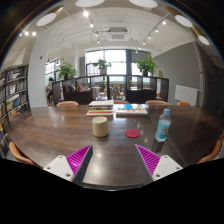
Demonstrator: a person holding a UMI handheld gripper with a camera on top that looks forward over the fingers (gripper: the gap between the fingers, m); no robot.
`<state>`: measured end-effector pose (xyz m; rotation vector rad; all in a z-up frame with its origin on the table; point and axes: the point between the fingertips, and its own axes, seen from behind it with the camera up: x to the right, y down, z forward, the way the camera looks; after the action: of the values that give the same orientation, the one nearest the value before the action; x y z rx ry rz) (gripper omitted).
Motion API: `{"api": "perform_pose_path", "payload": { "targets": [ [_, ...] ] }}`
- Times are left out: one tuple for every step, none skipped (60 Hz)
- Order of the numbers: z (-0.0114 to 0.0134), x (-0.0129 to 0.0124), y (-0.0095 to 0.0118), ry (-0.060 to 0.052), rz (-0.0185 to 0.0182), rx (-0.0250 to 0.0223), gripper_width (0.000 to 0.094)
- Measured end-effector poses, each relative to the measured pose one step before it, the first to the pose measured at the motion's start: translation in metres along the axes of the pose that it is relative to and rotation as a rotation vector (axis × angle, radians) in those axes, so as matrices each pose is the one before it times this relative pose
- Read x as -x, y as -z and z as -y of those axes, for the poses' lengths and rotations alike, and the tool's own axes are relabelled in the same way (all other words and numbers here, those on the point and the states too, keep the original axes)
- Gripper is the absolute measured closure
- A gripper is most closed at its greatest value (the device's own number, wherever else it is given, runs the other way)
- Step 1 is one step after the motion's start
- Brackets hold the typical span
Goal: Pour water
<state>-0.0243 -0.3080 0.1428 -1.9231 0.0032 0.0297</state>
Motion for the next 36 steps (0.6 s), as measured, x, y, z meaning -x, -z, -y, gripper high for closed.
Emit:
{"api": "perform_pose_path", "payload": {
  "targets": [
    [0.00009,-0.00134,-0.00025,-0.0062,-0.00248,-0.0023,0.0082],
    [0.00046,-0.00214,-0.00047,-0.0044,-0.00293,-0.00467,0.0078],
    [-0.00002,-0.003,-0.00082,-0.0027,-0.00379,-0.0038,0.0078],
    [-0.00081,-0.00425,-0.00102,-0.0026,-0.00648,-0.00183,0.0077],
    [-0.00382,-0.00804,-0.00221,-0.0025,-0.00904,-0.00125,0.0082],
    [-0.00245,-0.00675,-0.00179,-0.0022,-0.00866,-0.00207,0.0077],
    [-0.00241,-0.0086,-0.00208,-0.0012,-0.00786,-0.00468,0.0079],
    [-0.00288,-0.0094,-0.00296,-0.002,-0.00793,-0.00597,0.0079],
    [0.00811,0.00289,0.00385,-0.0056,-0.01091,-0.00281,0.0077],
    [-0.01138,-0.02362,-0.012,-0.004,-0.01128,-0.00798,0.0077],
    [-0.00223,-0.01259,-0.00709,-0.0042,-0.01235,-0.00543,0.0079],
    [-0.00131,-0.0109,-0.00483,-0.002,-0.01047,-0.00557,0.0074],
    [-0.00372,-0.01255,-0.0081,-0.0012,-0.00824,-0.00611,0.0079],
    [-0.00184,-0.01068,-0.00535,-0.0029,-0.00894,-0.00369,0.0078],
    [-0.00192,-0.01142,-0.00567,-0.0039,-0.0097,-0.00284,0.0075],
    [-0.00085,-0.01119,-0.00507,-0.0047,-0.01,-0.00353,0.0084],
    [-0.00045,-0.01014,-0.00489,-0.0046,-0.00823,-0.00447,0.0081],
    [0.00044,-0.00912,-0.00535,-0.0038,-0.00626,-0.00473,0.0082],
    [0.00063,-0.00845,-0.00551,-0.0037,-0.00714,-0.00438,0.0091],
    [0.00085,-0.00849,-0.00535,-0.0039,-0.00786,-0.00363,0.0086],
    [0.00053,-0.00767,-0.00546,-0.0047,-0.00826,-0.00325,0.0087],
    [0.00104,-0.00727,-0.00586,-0.0055,-0.00677,-0.00313,0.0093],
    [0.00172,-0.0062,-0.00582,-0.0054,-0.00546,-0.00302,0.0087],
    [0.00181,-0.0055,-0.005,-0.0053,-0.00406,-0.00252,0.0084],
    [0.00209,-0.00448,-0.00563,-0.0035,-0.00295,-0.00269,0.0093],
    [0.00197,-0.00473,-0.00548,-0.0026,-0.00256,-0.00374,0.0086],
    [0.00296,-0.00406,-0.00558,-0.0023,-0.00242,-0.00611,0.0086],
    [0.0029,-0.00413,-0.00562,-0.0019,-0.00315,-0.00746,0.0086],
    [0.00264,-0.00391,-0.00554,-0.0009,-0.00345,-0.00779,0.0087],
    [0.00241,-0.00253,-0.00558,0.0005,-0.00276,-0.00669,0.0085],
    [0.0021,-0.00241,-0.00604,0.0026,-0.00149,-0.00519,0.009],
    [0.00172,-0.00145,-0.00661,0.0032,-0.00072,-0.00432,0.009],
    [0.0015,-0.00169,-0.00636,0.0035,-0.00113,-0.0033,0.0087],
    [0.00104,-0.00194,-0.00612,0.0041,-0.00258,-0.00228,0.0089],
    [0.00117,-0.00224,-0.00595,0.0051,-0.00423,-0.00185,0.0086],
    [0.0015,-0.00209,-0.00568,0.0057,-0.00433,-0.00222,0.0083]
  ]
}}
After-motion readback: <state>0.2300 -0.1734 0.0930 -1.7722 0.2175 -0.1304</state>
